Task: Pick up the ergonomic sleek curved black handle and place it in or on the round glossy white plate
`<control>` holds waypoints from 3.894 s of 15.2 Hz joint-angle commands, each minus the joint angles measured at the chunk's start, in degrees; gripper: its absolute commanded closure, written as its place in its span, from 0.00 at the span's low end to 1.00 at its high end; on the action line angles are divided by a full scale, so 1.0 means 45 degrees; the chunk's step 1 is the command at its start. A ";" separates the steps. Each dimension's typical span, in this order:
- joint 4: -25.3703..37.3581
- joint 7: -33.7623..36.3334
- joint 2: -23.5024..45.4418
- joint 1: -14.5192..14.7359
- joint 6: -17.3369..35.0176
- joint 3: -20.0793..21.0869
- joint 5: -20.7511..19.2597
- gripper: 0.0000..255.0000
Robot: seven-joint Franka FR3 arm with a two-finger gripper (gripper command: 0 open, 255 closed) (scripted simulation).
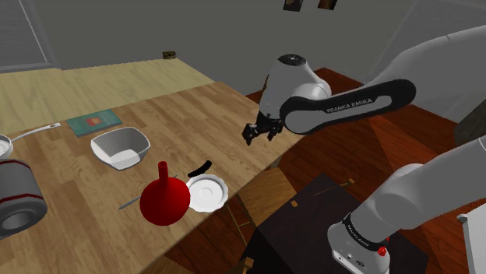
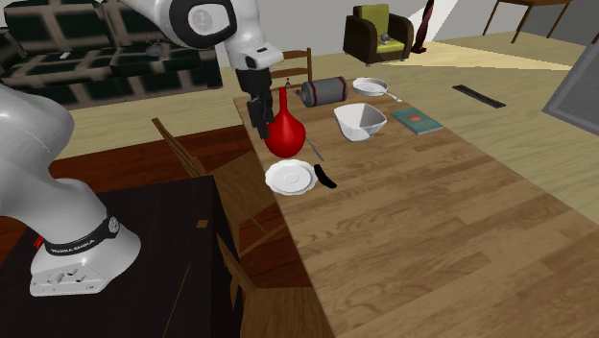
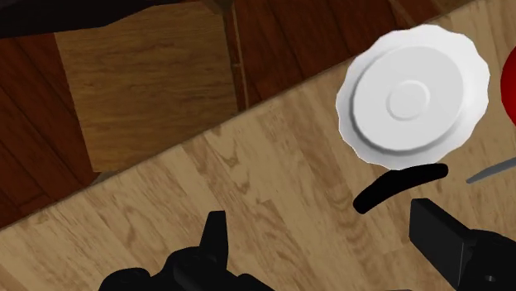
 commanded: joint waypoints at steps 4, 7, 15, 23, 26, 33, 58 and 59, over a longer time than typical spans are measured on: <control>0.1341 0.3486 0.2993 -0.0855 0.1284 0.1156 -0.3127 0.00; 0.2462 0.5758 0.4879 -0.0836 0.1431 0.1201 -0.5476 0.00; 0.6238 0.9803 0.9397 0.0908 0.0709 -0.0325 -0.9662 0.00; 1.0370 1.1219 1.3123 0.2345 -0.0165 -0.1671 -1.1125 0.00; 1.0595 1.1278 1.3530 0.2332 0.0057 -0.1832 -1.1301 0.00; 1.0897 1.1337 1.4029 0.2315 0.0310 -0.2018 -1.1497 0.00; 1.2553 1.4665 1.6579 0.0460 0.1184 0.0061 -0.6075 0.00; 1.2643 1.4675 1.6726 0.0500 0.1248 0.0014 -0.6108 0.00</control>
